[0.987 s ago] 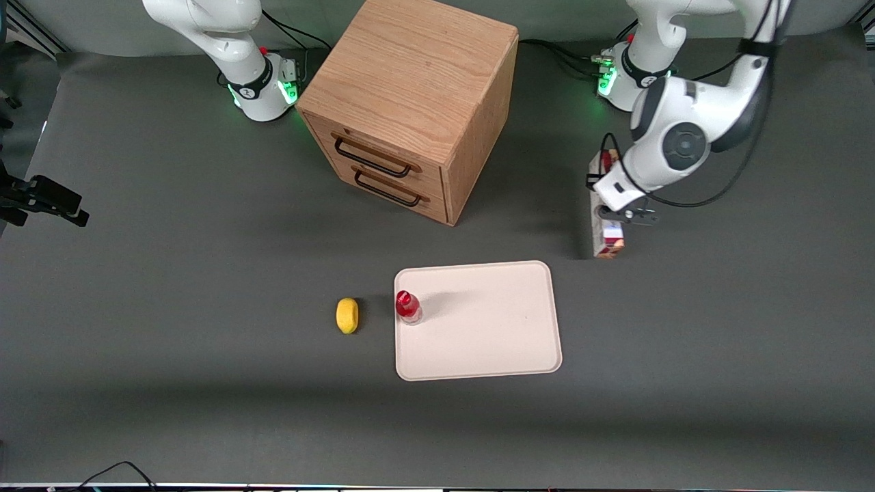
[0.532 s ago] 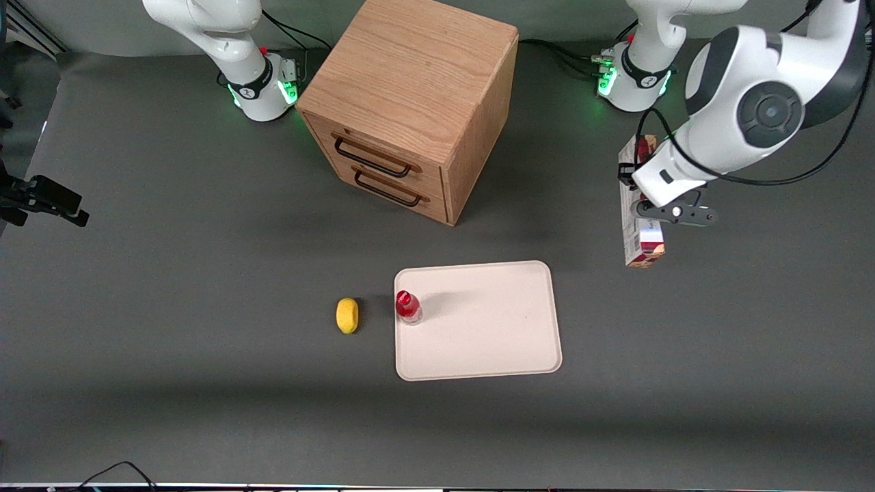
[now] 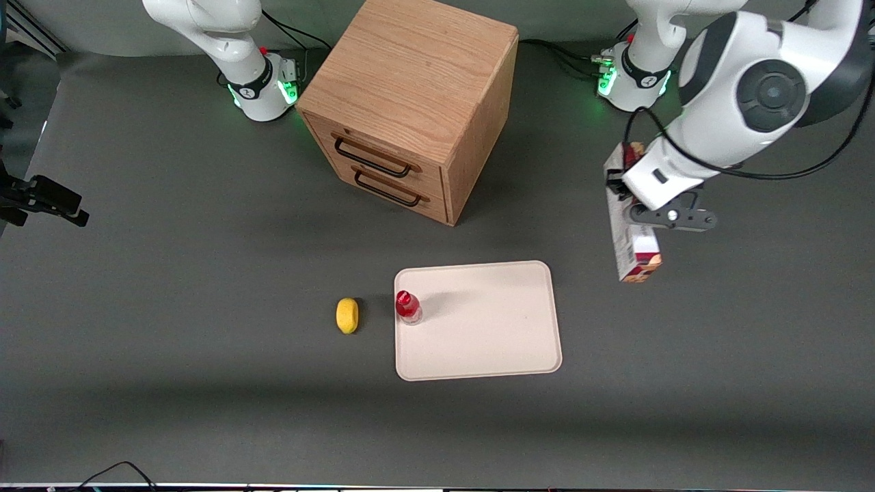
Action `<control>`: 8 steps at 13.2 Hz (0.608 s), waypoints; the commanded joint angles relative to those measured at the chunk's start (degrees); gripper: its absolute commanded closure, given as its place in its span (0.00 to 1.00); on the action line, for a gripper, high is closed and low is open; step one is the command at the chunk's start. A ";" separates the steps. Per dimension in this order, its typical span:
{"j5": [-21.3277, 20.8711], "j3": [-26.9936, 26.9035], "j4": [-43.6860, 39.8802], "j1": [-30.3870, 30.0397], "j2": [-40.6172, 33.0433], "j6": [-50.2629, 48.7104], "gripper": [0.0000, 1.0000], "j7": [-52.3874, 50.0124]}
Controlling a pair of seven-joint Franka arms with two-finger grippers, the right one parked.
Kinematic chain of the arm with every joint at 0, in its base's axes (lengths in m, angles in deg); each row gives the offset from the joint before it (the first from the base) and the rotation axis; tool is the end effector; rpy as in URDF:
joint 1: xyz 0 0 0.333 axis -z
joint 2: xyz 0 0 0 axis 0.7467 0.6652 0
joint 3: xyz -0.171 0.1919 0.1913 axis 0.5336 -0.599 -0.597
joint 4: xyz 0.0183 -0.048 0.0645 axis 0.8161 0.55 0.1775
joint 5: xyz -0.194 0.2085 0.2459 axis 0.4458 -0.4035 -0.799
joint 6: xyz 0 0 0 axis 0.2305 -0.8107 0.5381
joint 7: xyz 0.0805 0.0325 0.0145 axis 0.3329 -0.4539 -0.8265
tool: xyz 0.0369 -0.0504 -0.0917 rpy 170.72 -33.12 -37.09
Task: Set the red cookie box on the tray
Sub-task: 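Lift the cookie box and carry it over the white tray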
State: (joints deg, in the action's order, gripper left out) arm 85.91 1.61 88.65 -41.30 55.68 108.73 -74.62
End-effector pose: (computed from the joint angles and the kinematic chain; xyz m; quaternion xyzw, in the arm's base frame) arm 0.5050 -0.2051 0.4963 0.9965 -0.0392 -0.0685 0.0291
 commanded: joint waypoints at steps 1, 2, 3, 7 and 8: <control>-1.11 4.13 -7.57 0.64 8.44 2.94 1.00 -8.31; -2.77 5.28 -9.07 0.73 11.43 4.95 1.00 -8.94; -4.61 6.34 -9.95 0.81 14.16 7.67 1.00 -9.47; -9.98 7.14 -12.07 2.22 23.30 15.07 1.00 -16.13; -10.86 7.14 -12.59 2.31 25.67 16.47 1.00 -17.89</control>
State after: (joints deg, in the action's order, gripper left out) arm 77.65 8.74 79.51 -40.11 77.32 124.22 -88.21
